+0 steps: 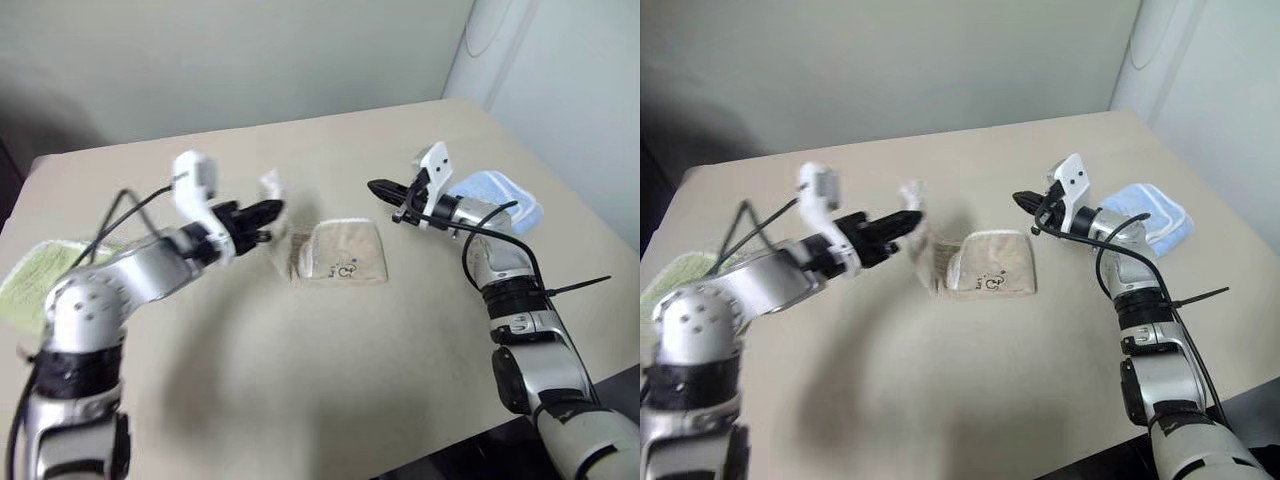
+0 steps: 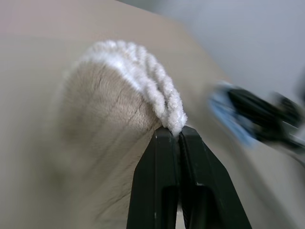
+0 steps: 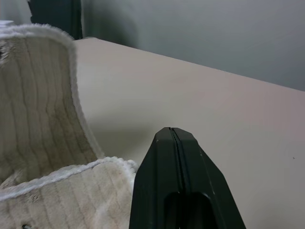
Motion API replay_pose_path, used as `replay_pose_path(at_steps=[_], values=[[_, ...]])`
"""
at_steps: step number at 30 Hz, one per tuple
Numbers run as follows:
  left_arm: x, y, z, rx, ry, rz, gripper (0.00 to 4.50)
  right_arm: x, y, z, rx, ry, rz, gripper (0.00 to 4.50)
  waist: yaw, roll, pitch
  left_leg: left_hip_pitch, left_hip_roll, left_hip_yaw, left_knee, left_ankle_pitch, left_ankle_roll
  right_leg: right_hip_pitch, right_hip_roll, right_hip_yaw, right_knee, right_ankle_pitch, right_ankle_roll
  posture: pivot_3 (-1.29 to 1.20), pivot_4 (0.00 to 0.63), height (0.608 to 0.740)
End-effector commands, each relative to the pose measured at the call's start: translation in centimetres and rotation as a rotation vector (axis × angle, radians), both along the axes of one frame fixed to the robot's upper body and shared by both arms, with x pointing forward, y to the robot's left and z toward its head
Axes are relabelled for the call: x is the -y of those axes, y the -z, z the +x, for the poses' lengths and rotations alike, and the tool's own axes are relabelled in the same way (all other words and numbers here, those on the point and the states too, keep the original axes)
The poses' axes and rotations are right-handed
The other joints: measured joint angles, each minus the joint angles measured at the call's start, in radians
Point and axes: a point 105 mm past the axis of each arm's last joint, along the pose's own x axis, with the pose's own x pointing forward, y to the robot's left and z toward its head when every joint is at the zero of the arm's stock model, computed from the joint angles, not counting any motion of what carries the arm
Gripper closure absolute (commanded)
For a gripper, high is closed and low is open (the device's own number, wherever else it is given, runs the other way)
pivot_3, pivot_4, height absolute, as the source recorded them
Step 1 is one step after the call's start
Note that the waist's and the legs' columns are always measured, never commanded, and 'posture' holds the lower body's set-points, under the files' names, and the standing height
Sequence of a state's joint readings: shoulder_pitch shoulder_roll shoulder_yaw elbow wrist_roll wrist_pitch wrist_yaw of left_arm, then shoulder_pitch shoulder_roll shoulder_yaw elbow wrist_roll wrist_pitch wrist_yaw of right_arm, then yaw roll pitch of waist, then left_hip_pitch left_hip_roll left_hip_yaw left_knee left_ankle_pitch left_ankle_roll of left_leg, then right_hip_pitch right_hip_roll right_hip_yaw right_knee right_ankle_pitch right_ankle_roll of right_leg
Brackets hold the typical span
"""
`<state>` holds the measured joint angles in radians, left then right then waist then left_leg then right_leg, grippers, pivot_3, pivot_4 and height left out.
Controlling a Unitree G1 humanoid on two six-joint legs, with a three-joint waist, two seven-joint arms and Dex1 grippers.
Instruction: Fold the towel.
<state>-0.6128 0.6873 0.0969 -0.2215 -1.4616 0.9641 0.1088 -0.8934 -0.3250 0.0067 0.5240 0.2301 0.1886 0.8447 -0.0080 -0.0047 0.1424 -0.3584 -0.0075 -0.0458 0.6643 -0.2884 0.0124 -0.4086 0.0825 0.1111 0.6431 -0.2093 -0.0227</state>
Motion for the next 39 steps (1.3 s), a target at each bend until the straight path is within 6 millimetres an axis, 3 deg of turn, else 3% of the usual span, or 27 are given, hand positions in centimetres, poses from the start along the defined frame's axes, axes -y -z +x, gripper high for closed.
replay_pose_path(at_steps=[1,5,7,11,16,21,24,25,28,31,34,39], values=[[3.8,0.6,0.4,-0.009,0.149,0.086,4.45,1.7,-2.3,1.0,0.075,0.105,0.046,4.5,-0.001,0.0,0.0,-0.001,0.0,0.0,0.0,0.0,0.0,-0.001,0.0,0.0,-0.001,0.0,0.0,0.0,0.15,0.74],[7.7,2.6,0.6,-0.037,0.297,0.212,4.45,3.6,-2.9,1.6,0.088,0.21,0.093,4.5,-0.003,0.0,0.0,-0.009,0.0,0.0,0.0,0.001,-0.001,-0.009,0.0,0.0,0.0,0.001,0.001,0.0,0.15,0.74],[8.3,4.5,1.0,-0.06,0.318,0.292,4.45,4.4,-3.1,1.6,0.09,0.246,0.121,4.5,-0.007,0.0,0.0,-0.01,0.001,0.001,-0.001,0.002,-0.003,-0.011,0.0,0.001,0.0,0.0,0.001,0.0,0.15,0.74],[8.8,6.5,1.6,-0.085,0.337,0.334,4.45,5.3,-2.7,1.0,0.085,0.276,0.13,4.5,-0.009,0.0,0.0,-0.011,0.001,0.002,0.0,0.003,-0.004,-0.015,0.001,0.002,0.0,0.0,0.002,0.0,0.15,0.74],[8.9,6.6,1.7,-0.111,0.347,0.227,3.06,5.8,-1.9,0.3,0.063,0.292,0.122,4.5,-0.009,0.0,0.0,-0.011,0.001,0.003,0.0,0.003,-0.004,-0.017,0.001,0.003,0.0,0.0,0.002,0.0,0.15,0.74],[9.1,4.0,1.0,-0.061,0.374,0.054,1.29,5.2,-1.2,-0.1,0.03,0.256,0.101,4.5,-0.009,0.0,0.0,-0.013,0.001,0.003,0.0,0.003,-0.004,-0.016,0.001,0.003,0.002,0.0,0.004,0.0,0.15,0.74],[8.0,3.0,1.1,-0.009,0.307,0.012,0.2,4.7,-0.7,-0.4,0.014,0.225,0.071,4.5,-0.009,0.0,0.0,-0.012,0.001,0.003,0.001,0.004,-0.002,-0.016,0.001,0.003,0.002,0.003,0.005,0.0,0.15,0.74],[7.3,2.8,1.2,0.014,0.272,0.029,0.05,4.6,-0.6,-0.4,0.006,0.216,0.066,4.5,-0.009,0.0,0.0,-0.012,0.001,0.003,0.001,0.004,-0.002,-0.015,0.001,0.003,0.002,0.003,0.005,0.0,0.15,0.74],[4.8,1.8,1.7,0.129,0.14,0.074,0.05,4.1,-0.2,-0.9,-0.019,0.167,0.046,4.5,-0.01,0.0,0.0,-0.012,0.001,0.003,0.002,0.004,-0.001,-0.015,0.0,0.003,0.002,0.004,0.006,0.0,0.15,0.74],[-0.3,1.5,2.7,0.244,-0.072,0.133,0.05,2.3,-0.5,-2.2,-0.03,0.054,0.029,4.5,-0.013,0.0,0.0,-0.012,0.001,0.004,0.002,0.004,-0.001,-0.015,0.001,0.003,0.002,0.003,0.006,0.0,0.15,0.74],[-2.3,2.3,2.7,0.261,-0.131,0.164,0.97,0.8,-0.8,-3.1,-0.036,-0.025,0.022,4.5,-0.018,0.0,0.0,-0.012,0.001,0.004,0.002,0.004,-0.002,-0.015,0.001,0.003,0.001,0.003,0.006,0.0,0.15,0.74],[-1.3,2.9,2.4,0.307,-0.082,0.192,2.65,-2.2,-0.3,-4.6,-0.059,-0.144,0.004,4.5,-0.009,-0.001,-0.001,-0.013,0.0,0.003,0.004,0.004,0.0,-0.014,0.0,0.002,0.001,0.004,0.006,0.0,0.15,0.74]])
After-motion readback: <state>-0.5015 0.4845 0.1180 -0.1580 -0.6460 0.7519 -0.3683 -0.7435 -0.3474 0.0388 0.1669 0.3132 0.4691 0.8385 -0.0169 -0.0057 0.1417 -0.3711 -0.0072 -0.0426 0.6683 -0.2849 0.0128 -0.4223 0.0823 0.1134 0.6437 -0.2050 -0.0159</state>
